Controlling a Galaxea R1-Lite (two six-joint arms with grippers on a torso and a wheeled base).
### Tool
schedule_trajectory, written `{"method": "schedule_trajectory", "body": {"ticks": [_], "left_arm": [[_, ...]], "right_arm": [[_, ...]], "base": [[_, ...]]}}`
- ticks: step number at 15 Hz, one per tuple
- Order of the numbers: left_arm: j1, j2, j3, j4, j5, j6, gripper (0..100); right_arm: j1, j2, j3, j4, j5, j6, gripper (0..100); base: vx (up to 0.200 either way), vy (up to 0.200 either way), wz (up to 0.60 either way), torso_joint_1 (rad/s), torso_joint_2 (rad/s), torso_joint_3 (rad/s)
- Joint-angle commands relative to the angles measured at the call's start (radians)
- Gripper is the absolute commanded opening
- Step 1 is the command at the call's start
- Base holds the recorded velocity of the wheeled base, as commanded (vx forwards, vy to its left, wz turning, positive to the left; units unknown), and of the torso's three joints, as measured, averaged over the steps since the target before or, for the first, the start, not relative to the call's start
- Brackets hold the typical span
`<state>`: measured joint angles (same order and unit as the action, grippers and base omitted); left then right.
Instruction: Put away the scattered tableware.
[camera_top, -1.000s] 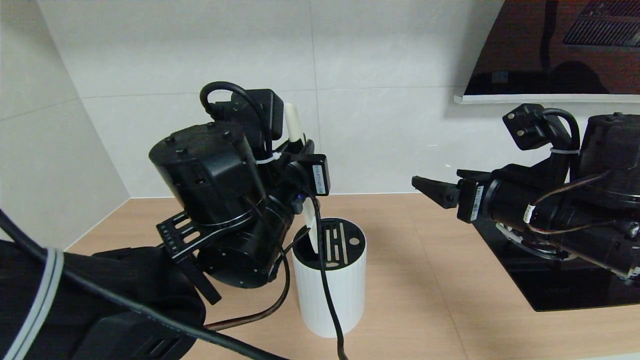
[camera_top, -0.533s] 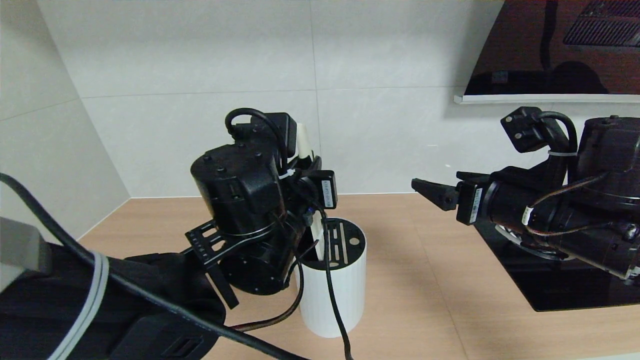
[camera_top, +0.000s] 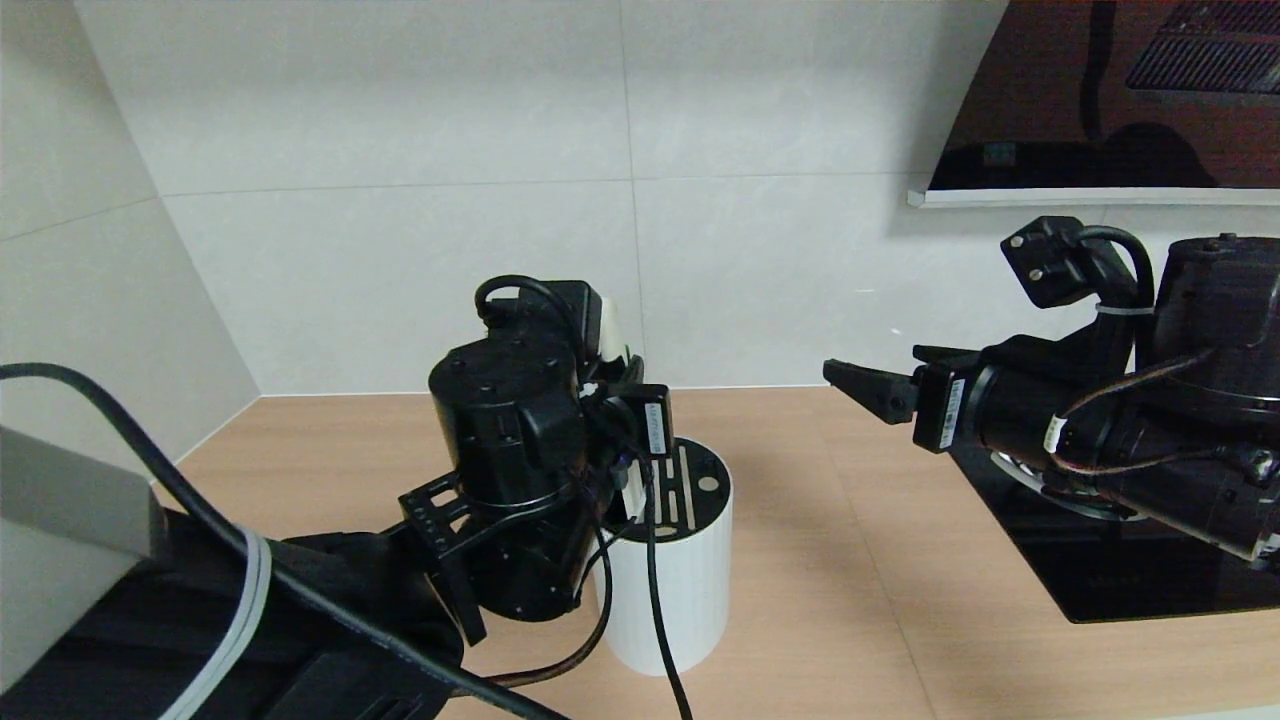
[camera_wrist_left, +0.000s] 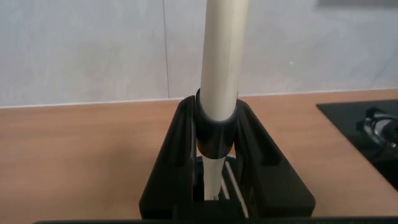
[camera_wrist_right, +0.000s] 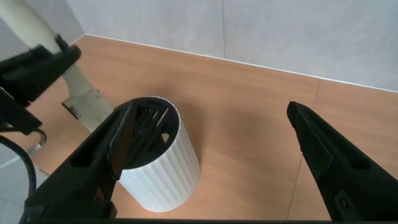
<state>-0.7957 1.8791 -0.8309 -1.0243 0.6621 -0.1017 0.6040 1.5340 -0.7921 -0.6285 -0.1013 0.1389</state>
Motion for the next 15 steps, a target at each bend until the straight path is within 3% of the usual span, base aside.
{"method": "schedule_trajectory", "body": {"ticks": [1,15], "left_arm": [[0.000,0.023,0.009,0.000,0.001,-0.004,0],[0.000,0.143,0.038,0.001,0.002,-0.021,0]], "right_arm": [[0.000,0.000,0.001,0.000,0.000,-0.001,100],[0.002,0.006,0.007,0.000,0.002,-0.002,100]], "base": [[0.000,0.000,0.00,0.000,0.00,0.000],[0.000,0.000,0.00,0.000,0.00,0.000]]}}
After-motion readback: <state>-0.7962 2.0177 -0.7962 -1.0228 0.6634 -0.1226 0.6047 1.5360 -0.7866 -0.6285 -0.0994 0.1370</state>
